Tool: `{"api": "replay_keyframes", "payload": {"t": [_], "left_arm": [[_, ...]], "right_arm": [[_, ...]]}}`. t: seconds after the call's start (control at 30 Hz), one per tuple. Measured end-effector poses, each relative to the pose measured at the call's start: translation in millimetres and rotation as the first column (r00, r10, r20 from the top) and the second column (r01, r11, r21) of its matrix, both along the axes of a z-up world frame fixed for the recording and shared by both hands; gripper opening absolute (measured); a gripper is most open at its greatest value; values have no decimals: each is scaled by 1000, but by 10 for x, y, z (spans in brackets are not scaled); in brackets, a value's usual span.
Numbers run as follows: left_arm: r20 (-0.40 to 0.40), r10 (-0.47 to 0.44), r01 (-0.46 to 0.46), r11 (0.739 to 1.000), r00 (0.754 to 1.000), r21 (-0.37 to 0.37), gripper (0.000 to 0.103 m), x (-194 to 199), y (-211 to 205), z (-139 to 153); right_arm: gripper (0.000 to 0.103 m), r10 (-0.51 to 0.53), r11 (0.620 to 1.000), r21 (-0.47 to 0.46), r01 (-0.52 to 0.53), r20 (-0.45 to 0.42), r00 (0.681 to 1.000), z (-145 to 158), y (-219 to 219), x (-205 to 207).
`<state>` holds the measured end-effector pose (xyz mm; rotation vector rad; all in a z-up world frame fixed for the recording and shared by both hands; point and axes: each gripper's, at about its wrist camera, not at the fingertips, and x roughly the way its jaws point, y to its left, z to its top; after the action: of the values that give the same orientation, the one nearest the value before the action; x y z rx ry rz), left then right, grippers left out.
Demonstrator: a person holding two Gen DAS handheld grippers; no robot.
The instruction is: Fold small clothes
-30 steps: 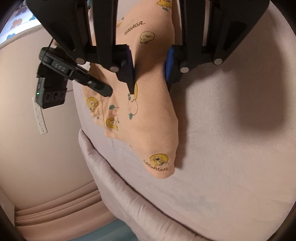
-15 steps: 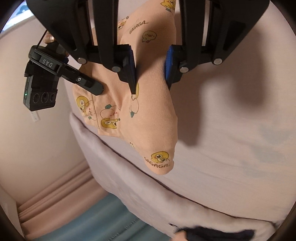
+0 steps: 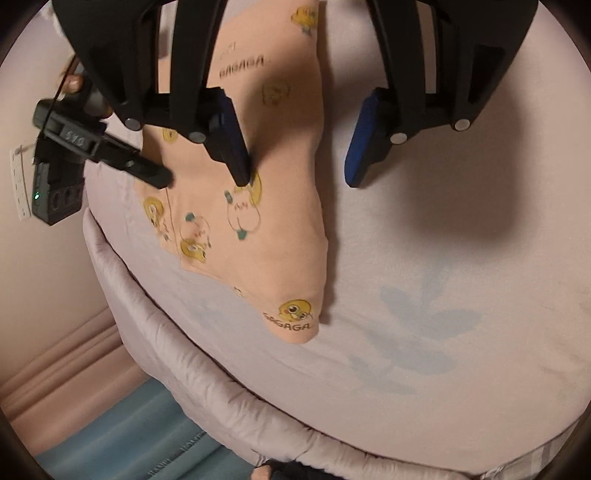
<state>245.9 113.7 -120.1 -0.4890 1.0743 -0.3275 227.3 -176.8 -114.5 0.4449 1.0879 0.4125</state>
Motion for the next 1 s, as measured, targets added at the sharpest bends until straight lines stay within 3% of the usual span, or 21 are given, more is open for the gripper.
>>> {"api": "replay_keyframes", "payload": {"t": [0.1,0.27,0.33,0.43,0.6,0.63,0.7,0.8,0.9,1.0], "left_arm": [[28,-37,37,999,999,0,53,-183,-17,82],[58,-98,95,994,994,51,57,-423,-195,75],[46,-104,99,990,993,105,57,-473,-250,0],[24,-94,91,988,995,124,57,-511,-305,-104],[64,-98,82,972,993,220,58,-641,-417,86],[77,-99,78,967,992,243,61,-675,-441,141],[115,-100,64,958,988,279,77,-785,-467,291],[151,-102,47,943,983,329,88,-955,-499,496],[190,-90,14,930,978,367,103,-1124,-521,685],[215,-79,-9,926,973,378,102,-1291,-534,870]], "right_arm": [[54,57,998,-14,-57,44,997,141,32,-181],[55,144,983,-124,-133,87,986,236,187,-470],[55,148,972,-196,-132,70,986,140,262,-488],[55,152,952,-273,-138,29,988,-61,345,-495],[55,128,942,-320,-106,50,990,5,416,-573],[56,130,939,-329,-103,62,990,53,438,-619],[56,136,931,-353,-95,95,986,154,506,-747],[56,134,927,-367,-73,142,981,307,515,-911],[70,129,922,-384,-49,186,974,431,510,-1087],[74,131,918,-395,-33,225,965,545,491,-1259]]}}
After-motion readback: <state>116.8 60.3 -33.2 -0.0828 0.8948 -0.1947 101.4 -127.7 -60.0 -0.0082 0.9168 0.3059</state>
